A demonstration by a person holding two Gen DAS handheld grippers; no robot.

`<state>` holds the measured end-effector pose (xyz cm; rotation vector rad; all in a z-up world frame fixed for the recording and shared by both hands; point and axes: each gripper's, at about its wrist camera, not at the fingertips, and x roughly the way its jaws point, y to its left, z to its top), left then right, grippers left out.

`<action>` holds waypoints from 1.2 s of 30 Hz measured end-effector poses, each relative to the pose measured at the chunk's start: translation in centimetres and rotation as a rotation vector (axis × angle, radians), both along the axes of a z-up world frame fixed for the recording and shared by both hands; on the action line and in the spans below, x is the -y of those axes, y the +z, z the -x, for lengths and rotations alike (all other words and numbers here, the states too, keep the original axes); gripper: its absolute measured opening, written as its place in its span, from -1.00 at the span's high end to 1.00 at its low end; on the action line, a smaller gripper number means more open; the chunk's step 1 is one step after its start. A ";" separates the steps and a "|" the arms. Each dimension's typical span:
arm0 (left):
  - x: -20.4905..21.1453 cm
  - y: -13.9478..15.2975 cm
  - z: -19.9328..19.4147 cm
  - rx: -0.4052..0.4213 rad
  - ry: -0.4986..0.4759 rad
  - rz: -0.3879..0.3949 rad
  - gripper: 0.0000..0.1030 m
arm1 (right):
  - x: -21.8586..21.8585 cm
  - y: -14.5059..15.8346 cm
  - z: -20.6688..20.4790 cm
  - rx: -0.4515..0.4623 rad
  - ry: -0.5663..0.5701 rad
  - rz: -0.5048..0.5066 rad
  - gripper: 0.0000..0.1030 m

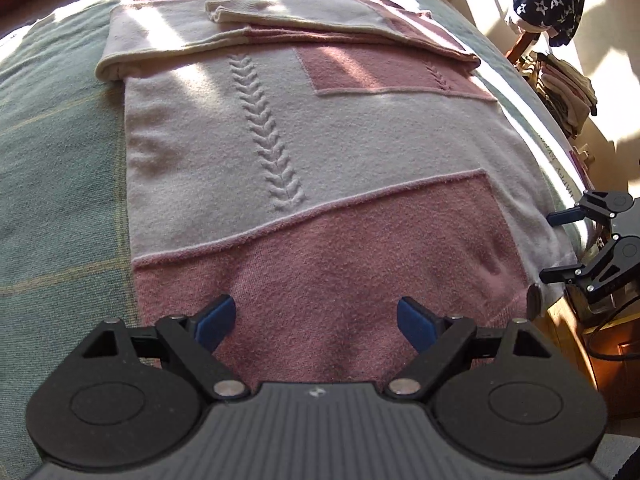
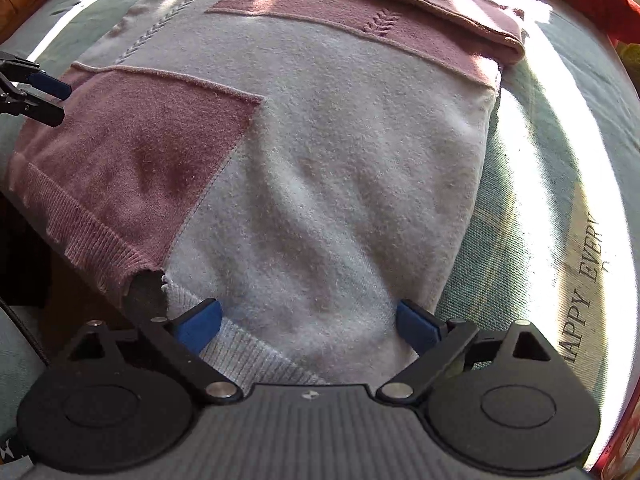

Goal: Fold clothes

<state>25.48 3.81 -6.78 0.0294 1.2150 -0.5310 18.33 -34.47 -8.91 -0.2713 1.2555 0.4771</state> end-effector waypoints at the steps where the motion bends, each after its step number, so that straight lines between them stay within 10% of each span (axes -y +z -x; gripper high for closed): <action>1: 0.0 -0.2 0.2 0.008 -0.003 0.000 -0.79 | -0.1 -0.2 0.1 0.002 0.003 0.000 -0.99; 19: 3.1 0.1 2.0 0.117 -0.164 -0.163 -0.98 | -0.2 -0.5 -0.3 -0.037 0.058 0.012 -1.00; 22: 4.4 1.3 3.7 0.239 -0.258 -0.194 -0.98 | -1.1 0.6 0.0 -0.007 0.067 0.046 -1.00; 36: 9.4 -1.0 12.8 0.508 -0.774 -0.358 -0.98 | -7.3 1.8 7.0 0.380 0.641 0.163 -1.00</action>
